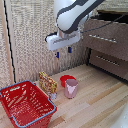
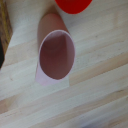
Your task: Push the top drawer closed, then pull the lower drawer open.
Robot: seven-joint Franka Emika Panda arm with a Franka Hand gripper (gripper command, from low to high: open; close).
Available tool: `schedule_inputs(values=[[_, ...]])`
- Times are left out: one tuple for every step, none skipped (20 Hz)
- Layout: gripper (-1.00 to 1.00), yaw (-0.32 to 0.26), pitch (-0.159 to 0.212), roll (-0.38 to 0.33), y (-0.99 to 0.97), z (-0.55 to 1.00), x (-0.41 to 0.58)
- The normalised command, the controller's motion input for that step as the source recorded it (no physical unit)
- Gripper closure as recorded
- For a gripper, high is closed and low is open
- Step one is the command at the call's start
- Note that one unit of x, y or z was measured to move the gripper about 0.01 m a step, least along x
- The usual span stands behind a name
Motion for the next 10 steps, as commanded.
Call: schedule_inputs(values=[[-1.00,0.144,-0.009,-0.354,0.00,0.12,-0.011],[-1.00,0.142,-0.003,-0.357,0.00,0.11,-0.026],[-1.00,0.142,0.000,-0.359,0.00,0.09,-0.043],[-1.00,0.142,0.000,-0.362,0.00,0.09,-0.057],[-1.00,0.142,0.000,-0.363,0.00,0.09,-0.069],[-1.00,0.142,0.000,-0.363,0.00,0.08,-0.080],[-1.00,0.142,0.000,-0.365,0.00,0.08,-0.097],[-1.00,0.144,0.000,-0.366,-0.01,0.07,-0.117],[-1.00,0.142,0.000,-0.370,-0.01,0.06,-0.126],[-1.00,0.139,0.000,-0.373,-0.01,0.05,-0.129]])
